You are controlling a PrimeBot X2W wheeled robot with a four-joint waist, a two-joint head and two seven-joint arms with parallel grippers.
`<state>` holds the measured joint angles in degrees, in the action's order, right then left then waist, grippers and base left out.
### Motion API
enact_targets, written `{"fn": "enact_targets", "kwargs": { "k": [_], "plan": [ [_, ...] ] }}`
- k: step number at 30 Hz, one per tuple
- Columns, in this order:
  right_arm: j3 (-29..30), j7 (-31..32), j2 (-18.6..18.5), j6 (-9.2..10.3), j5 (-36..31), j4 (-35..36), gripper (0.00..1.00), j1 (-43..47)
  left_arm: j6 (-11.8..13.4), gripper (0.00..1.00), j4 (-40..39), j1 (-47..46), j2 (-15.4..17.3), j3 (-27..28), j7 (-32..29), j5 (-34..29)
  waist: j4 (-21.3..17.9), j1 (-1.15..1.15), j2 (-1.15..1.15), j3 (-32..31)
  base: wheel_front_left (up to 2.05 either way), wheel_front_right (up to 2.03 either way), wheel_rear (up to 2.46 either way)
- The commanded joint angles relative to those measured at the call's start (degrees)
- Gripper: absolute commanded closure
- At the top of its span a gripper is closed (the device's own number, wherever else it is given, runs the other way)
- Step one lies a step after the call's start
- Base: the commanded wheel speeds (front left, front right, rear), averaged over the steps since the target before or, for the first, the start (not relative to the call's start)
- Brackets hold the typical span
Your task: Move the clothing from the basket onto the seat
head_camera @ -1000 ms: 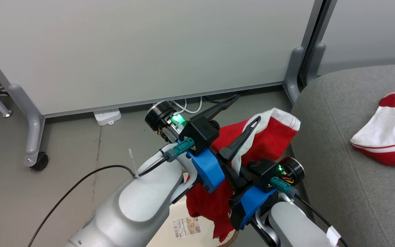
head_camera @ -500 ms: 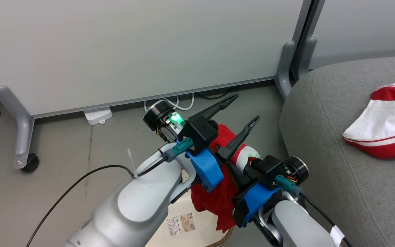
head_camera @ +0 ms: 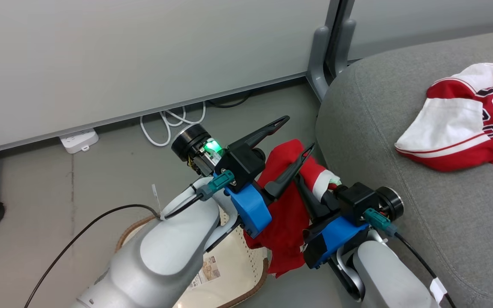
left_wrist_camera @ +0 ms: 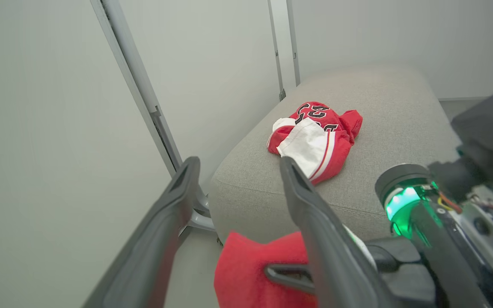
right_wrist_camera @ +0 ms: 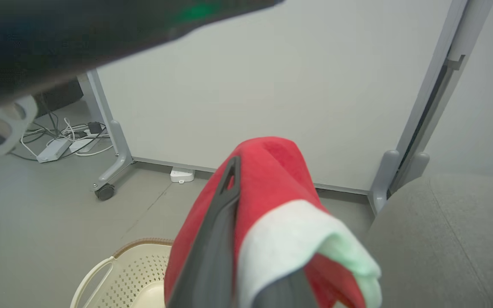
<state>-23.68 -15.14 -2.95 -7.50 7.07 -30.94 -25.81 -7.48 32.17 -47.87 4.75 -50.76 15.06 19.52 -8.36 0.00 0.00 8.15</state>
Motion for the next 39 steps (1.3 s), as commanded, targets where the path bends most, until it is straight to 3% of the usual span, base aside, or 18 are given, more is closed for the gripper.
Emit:
{"fn": "enact_targets", "kwargs": {
  "k": [1,24,39],
  "plan": [
    [0.5,0.0,-0.1,0.02,-0.4,0.6,1.0,0.7,0.0,0.0,-0.2,-0.4,0.3,-0.3,0.2,-0.2,-1.3,0.0,0.0,1.1,0.0,0.0,0.0],
    [15.2,0.0,-1.1,0.03,-3.0,9.7,1.0,6.6,0.0,0.0,-1.0,-2.6,0.6,-5.1,0.2,0.3,-11.3,0.0,0.0,7.6,0.0,0.0,0.0],
    [18.4,0.0,-0.8,0.03,-3.4,12.1,1.0,10.7,0.0,0.0,-0.6,-2.8,0.3,-7.9,0.2,1.1,-13.8,0.0,0.0,9.0,0.0,0.0,0.0]
  ]
}}
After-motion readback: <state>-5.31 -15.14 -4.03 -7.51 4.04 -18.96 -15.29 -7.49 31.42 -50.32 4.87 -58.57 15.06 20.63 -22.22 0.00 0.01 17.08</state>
